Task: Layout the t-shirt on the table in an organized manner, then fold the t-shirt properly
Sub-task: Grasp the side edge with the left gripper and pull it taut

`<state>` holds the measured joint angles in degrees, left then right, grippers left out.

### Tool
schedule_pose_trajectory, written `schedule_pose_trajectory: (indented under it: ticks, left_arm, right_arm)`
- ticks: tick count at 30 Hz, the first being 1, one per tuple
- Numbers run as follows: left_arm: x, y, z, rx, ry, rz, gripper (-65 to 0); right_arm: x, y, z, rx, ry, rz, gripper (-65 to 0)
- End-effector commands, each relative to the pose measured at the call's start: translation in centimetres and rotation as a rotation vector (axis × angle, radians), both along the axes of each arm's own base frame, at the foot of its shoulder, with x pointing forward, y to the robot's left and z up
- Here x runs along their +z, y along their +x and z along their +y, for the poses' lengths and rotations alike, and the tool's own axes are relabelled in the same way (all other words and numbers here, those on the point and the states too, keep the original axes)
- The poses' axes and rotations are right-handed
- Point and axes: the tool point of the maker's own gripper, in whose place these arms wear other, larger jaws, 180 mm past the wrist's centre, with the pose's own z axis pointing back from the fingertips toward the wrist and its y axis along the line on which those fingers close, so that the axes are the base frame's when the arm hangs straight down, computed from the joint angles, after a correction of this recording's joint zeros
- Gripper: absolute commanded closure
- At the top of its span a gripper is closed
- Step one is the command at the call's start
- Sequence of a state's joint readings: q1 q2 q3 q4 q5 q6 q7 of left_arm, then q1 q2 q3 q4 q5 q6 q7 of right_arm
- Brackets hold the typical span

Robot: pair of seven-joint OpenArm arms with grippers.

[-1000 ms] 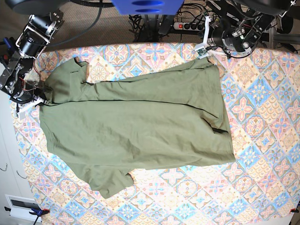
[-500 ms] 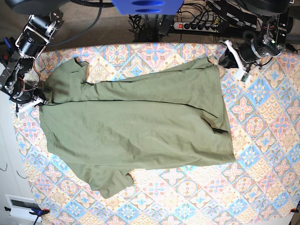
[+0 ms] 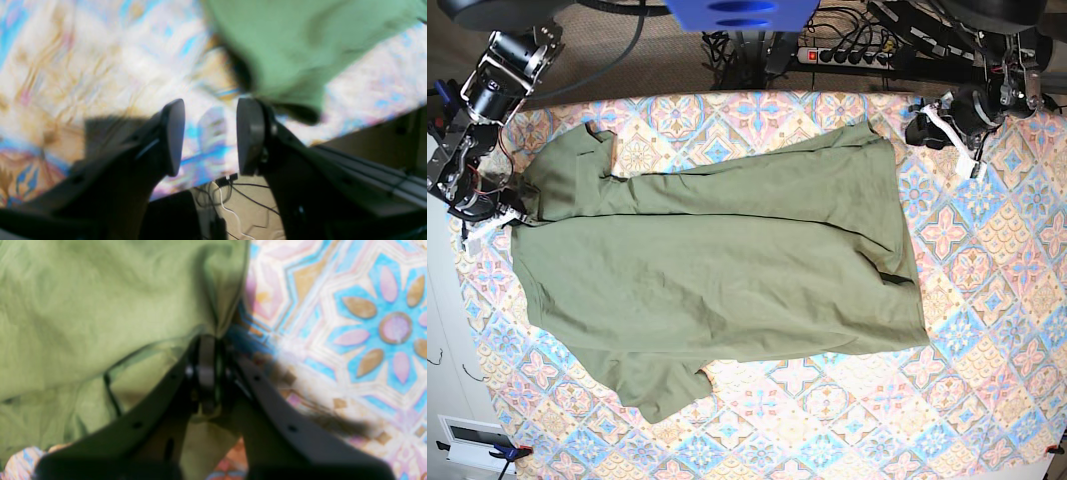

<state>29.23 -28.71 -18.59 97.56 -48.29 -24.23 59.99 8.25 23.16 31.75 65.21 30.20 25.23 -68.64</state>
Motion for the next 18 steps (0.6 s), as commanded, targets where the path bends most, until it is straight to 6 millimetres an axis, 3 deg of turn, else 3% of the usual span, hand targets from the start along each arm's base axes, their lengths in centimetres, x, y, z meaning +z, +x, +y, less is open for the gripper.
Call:
schedule_pose_trajectory:
  ticks: [1,3,8,18]
  left_arm:
    - [0.8,1.3,-0.1,0.01,-0.02,-0.048,-25.6]
    - [0.5,1.5,-0.4,0.018,-0.034,-0.045,-25.6]
    - [-0.1,1.8,-3.8,-0.071,-0.08,-0.033,-25.1]
    - [-0.4,1.9,-6.6,-0.143,-0.115,-0.025,-24.8]
  right_arm:
    - [1.9,1.2,-1.3,-0.006,-0.033,-0.055,-2.2]
    - [1.9,1.2,-1.3,-0.006,-0.033,-0.055,-2.2]
    - [1.9,1.2,-1.3,-0.005,-0.035,-0.053,-2.2]
    - [1.8,1.1,-1.3,-0.008,-0.033,-0.05,-2.2]
